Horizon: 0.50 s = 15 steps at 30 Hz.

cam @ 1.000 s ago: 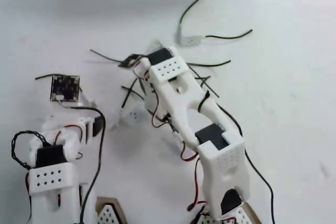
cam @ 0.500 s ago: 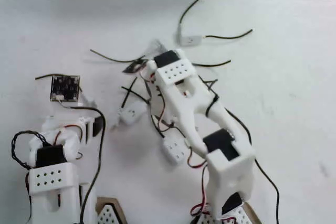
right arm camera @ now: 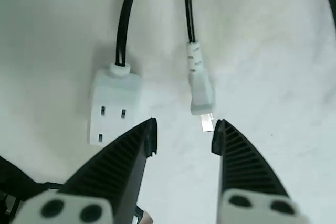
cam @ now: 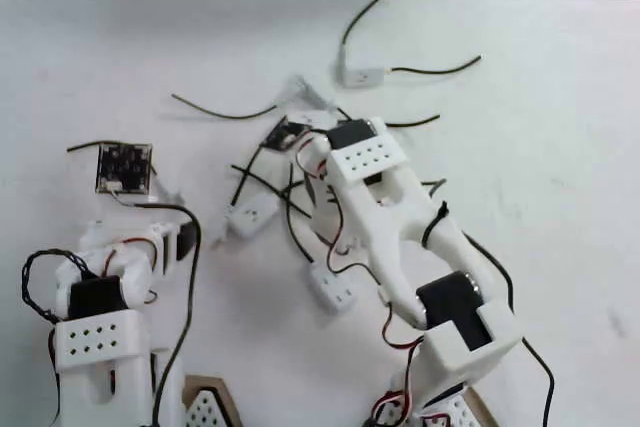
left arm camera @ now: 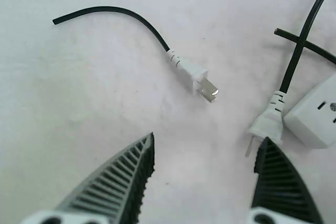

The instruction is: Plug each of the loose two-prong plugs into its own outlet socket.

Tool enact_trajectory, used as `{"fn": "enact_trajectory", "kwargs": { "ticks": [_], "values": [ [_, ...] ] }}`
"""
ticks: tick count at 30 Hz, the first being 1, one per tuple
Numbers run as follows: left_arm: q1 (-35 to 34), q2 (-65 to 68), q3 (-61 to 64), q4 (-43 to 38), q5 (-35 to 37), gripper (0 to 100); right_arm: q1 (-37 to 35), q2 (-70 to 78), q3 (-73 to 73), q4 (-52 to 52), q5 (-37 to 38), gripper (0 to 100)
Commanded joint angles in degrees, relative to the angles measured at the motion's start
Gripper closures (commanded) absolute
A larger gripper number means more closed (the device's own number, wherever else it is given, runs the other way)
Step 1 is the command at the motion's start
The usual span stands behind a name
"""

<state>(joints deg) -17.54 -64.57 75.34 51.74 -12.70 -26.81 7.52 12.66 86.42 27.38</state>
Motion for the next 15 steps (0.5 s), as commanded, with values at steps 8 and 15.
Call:
{"fn": "enact_trajectory", "kwargs": {
  "ticks": [8,15],
  "values": [
    [-0.31,-1.01,-0.18,-1.05,0.09,70,-0.66,0.84,0.26,-6.02,5.54,82.9],
    [-0.31,-1.01,-0.09,-1.05,0.09,70,1.01,7.08,-2.11,-6.90,9.14,83.2]
  ]
}}
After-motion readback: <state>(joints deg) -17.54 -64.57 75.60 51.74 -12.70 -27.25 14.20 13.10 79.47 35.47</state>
